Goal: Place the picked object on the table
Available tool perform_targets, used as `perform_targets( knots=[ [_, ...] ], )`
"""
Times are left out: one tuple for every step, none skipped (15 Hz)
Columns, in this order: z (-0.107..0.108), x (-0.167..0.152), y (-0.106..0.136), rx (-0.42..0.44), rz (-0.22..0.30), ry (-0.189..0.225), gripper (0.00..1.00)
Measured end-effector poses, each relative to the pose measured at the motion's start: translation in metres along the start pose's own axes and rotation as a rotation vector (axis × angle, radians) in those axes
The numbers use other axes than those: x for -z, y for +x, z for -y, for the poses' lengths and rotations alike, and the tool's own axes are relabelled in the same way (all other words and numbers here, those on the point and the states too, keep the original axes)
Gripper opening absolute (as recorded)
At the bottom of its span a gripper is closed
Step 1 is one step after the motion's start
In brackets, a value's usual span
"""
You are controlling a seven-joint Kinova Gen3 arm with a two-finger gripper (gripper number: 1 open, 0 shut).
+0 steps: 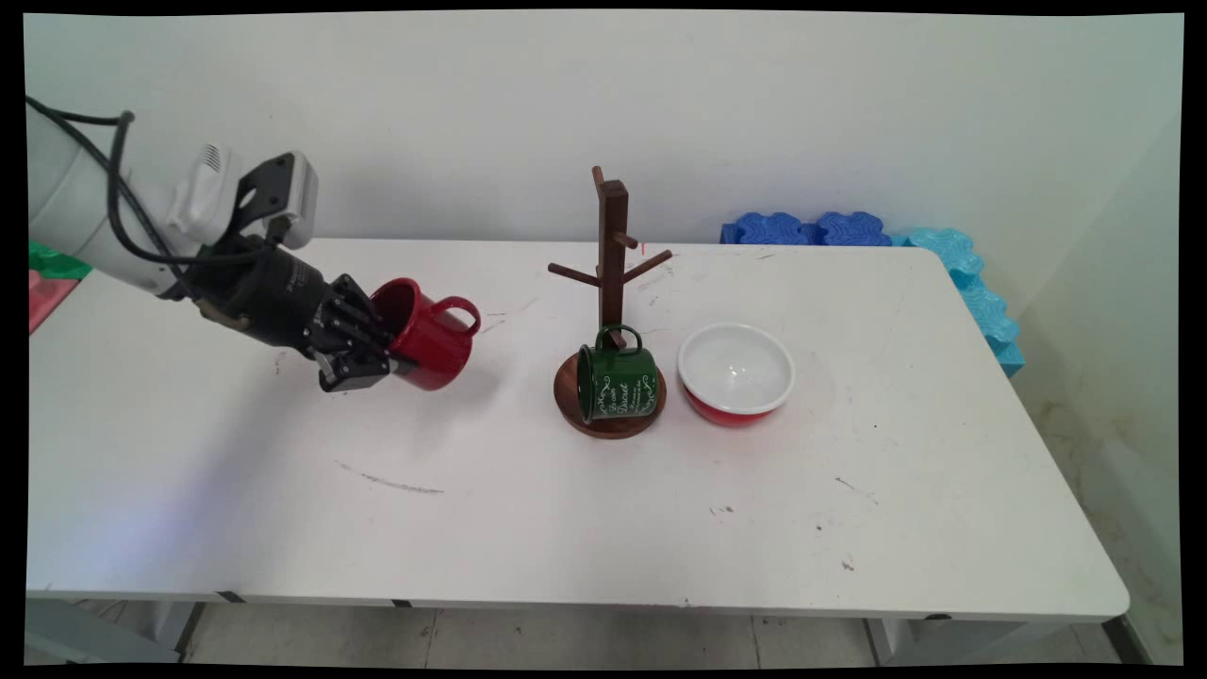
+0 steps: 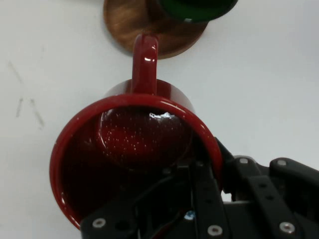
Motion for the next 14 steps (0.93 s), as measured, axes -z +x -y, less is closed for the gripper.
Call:
perform_targets(
  knots=[
    [0.005, -0.004, -0.002, -0.024, 0.008, 0.009, 0.00],
    [0.009, -0.008, -0.003, -0.046, 0.016, 0.018, 0.00],
    [0.014, -0.012, -0.004, -0.068, 0.024, 0.027, 0.00],
    [0.019, -0.016, -0.005, -0.085, 0.031, 0.034, 0.00],
    [0.021, -0.018, -0.005, -0.095, 0.036, 0.038, 0.00],
    [0.026, -0.023, -0.006, -0.111, 0.043, 0.044, 0.00],
    [0.031, -0.028, -0.007, -0.127, 0.051, 0.051, 0.00],
    [0.035, -0.032, -0.007, -0.141, 0.058, 0.056, 0.00],
    [0.040, -0.038, -0.007, -0.155, 0.066, 0.062, 0.00],
    [0.044, -0.043, -0.007, -0.170, 0.073, 0.067, 0.00],
    [0.048, -0.049, -0.007, -0.183, 0.081, 0.071, 0.00],
    [0.052, -0.054, -0.007, -0.195, 0.086, 0.074, 0.00],
    [0.056, -0.060, -0.006, -0.206, 0.093, 0.077, 0.00],
    [0.059, -0.065, -0.005, -0.215, 0.097, 0.080, 0.00]
  ],
)
